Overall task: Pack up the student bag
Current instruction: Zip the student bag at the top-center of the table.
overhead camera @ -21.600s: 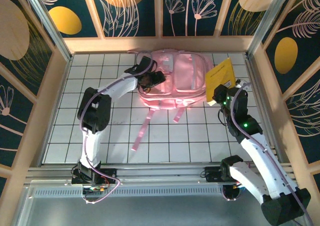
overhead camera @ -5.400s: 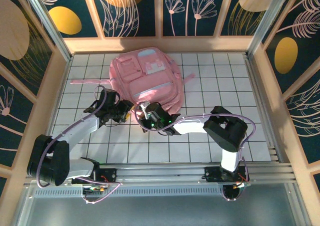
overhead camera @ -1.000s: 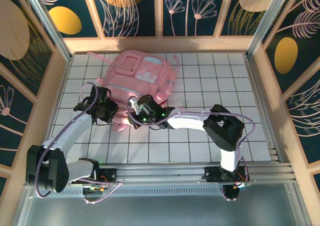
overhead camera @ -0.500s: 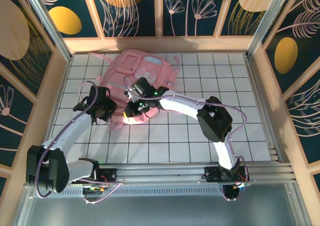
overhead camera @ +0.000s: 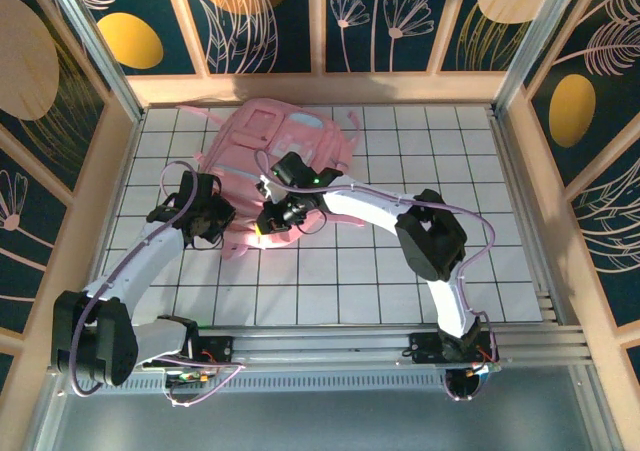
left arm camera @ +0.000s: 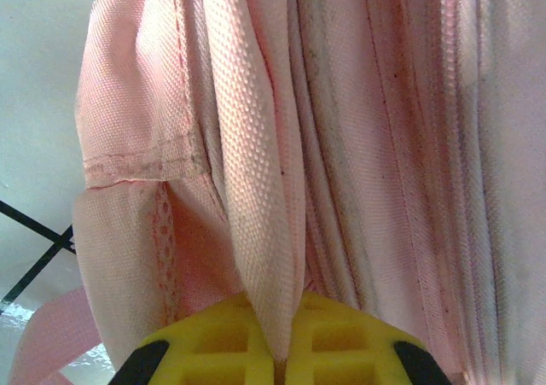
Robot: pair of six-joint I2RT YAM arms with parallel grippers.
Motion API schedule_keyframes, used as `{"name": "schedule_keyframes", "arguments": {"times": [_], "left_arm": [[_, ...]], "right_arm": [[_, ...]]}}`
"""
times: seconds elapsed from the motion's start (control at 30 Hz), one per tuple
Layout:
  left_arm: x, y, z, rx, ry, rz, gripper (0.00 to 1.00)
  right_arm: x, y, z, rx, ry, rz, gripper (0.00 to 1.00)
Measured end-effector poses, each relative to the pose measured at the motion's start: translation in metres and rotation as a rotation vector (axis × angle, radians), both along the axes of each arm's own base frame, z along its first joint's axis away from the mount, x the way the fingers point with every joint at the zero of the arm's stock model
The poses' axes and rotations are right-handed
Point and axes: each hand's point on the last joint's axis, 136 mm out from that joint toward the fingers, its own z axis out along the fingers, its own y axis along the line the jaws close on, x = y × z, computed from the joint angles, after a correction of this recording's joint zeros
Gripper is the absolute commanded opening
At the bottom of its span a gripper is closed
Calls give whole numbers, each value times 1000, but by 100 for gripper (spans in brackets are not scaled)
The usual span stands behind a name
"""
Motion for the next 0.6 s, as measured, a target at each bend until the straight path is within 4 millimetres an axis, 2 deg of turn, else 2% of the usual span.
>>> {"name": "schedule_keyframes", "arguments": {"times": [0.2, 0.5, 0.6], "left_arm": [[1, -1, 2, -6, -11, -6, 0], [-3, -3, 4, -15, 6, -15, 0], [-3, -5, 8, -18, 12, -22, 0]], "right_arm": [[2, -1, 8, -90, -77, 10, 0], [7, -7, -17, -135, -99, -19, 0], [9, -11, -18, -110, -132, -48, 0]]}}
